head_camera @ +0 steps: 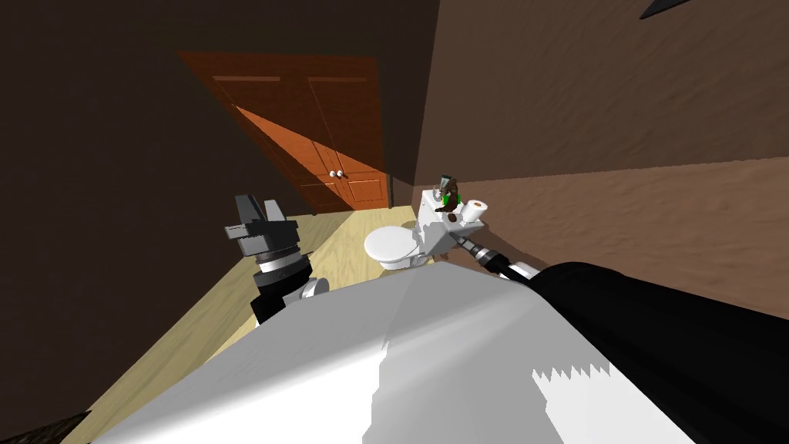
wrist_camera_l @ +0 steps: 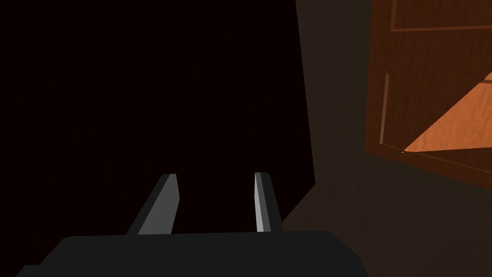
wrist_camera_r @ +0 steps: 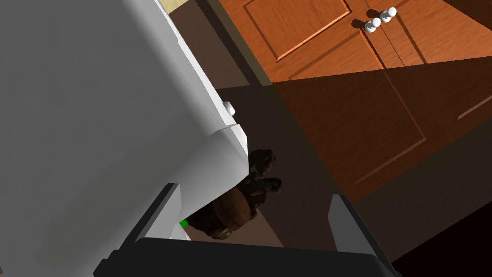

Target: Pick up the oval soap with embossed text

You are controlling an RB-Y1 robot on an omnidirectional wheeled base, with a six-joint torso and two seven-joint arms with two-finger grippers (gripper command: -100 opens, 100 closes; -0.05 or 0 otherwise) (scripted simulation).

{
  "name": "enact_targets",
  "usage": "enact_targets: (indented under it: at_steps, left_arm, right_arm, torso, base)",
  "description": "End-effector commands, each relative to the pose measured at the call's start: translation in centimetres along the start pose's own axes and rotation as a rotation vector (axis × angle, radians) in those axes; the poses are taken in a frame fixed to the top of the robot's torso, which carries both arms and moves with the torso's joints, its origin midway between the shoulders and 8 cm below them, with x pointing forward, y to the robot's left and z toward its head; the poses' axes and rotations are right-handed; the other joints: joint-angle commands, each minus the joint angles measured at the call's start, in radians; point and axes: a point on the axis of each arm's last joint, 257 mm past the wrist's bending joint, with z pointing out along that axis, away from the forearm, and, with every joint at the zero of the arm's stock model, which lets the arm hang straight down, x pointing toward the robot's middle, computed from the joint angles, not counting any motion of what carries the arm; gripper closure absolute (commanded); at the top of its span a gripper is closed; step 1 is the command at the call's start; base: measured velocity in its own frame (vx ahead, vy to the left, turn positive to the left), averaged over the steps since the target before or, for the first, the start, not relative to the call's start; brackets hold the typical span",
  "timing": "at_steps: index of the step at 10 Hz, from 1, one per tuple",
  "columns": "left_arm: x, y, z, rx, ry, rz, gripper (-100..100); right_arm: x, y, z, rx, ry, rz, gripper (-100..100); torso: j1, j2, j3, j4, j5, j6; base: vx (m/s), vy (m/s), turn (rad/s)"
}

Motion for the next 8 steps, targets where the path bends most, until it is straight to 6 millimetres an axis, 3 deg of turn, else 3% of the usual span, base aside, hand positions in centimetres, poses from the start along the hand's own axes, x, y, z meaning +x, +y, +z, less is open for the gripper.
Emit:
enact_targets:
  at_steps: [1, 2, 3, 5, 6, 7, 8]
  left_arm:
    - [0.0, 0.0, 0.0, 0.000, 0.000, 0.000, 0]
    - [0.0, 0.0, 0.0, 0.000, 0.000, 0.000, 0]
    - [0.0, 0.0, 0.0, 0.000, 0.000, 0.000, 0]
    - [0.0, 0.0, 0.0, 0.000, 0.000, 0.000, 0]
    - [0.0, 0.0, 0.0, 0.000, 0.000, 0.000, 0]
    - [0.0, 0.0, 0.0, 0.000, 0.000, 0.000, 0]
    - [0.0, 0.0, 0.0, 0.000, 0.000, 0.000, 0]
  right_arm:
    - [-0.9, -1.3, -0.3, 0.024, 0.022, -0.033, -100]
    - [-1.2, -3.4, -1.2, 0.074, 0.046, -0.067, -100]
    - [-1.4, -3.4, -1.1, 0.071, 0.055, -0.080, -100]
    - [-2.5, -7.4, -2.8, 0.167, 0.104, -0.157, -100]
    - [-2.8, -7.3, -2.7, 0.162, 0.116, -0.176, -100]
    - [-3.5, -9.2, -3.6, 0.209, 0.136, -0.211, -100]
    - [-3.7, -9.1, -3.5, 0.206, 0.144, -0.224, -100]
  torso:
    - [0.000, 0.000, 0.000, 0.000, 0.000, 0.000]
    - [-0.001, 0.000, 0.000, 0.000, 0.000, 0.000]
    - [-0.001, 0.000, 0.000, 0.000, 0.000, 0.000]
    - [-0.001, 0.001, 0.000, 0.000, 0.000, 0.000]
    - [0.001, 0.000, 0.000, 0.000, 0.000, 0.000]
    - [0.000, 0.000, 0.000, 0.000, 0.000, 0.000]
    - [0.000, 0.000, 0.000, 0.000, 0.000, 0.000]
  base:
    - [0.013, 0.052, 0.046]
    - [0.008, 0.066, 0.100]
    - [0.001, 0.055, 0.061]
    - [0.015, 0.070, 0.132]
    - [0.014, 0.075, 0.058]
    - [0.017, 0.073, 0.090]
    - [0.017, 0.053, 0.043]
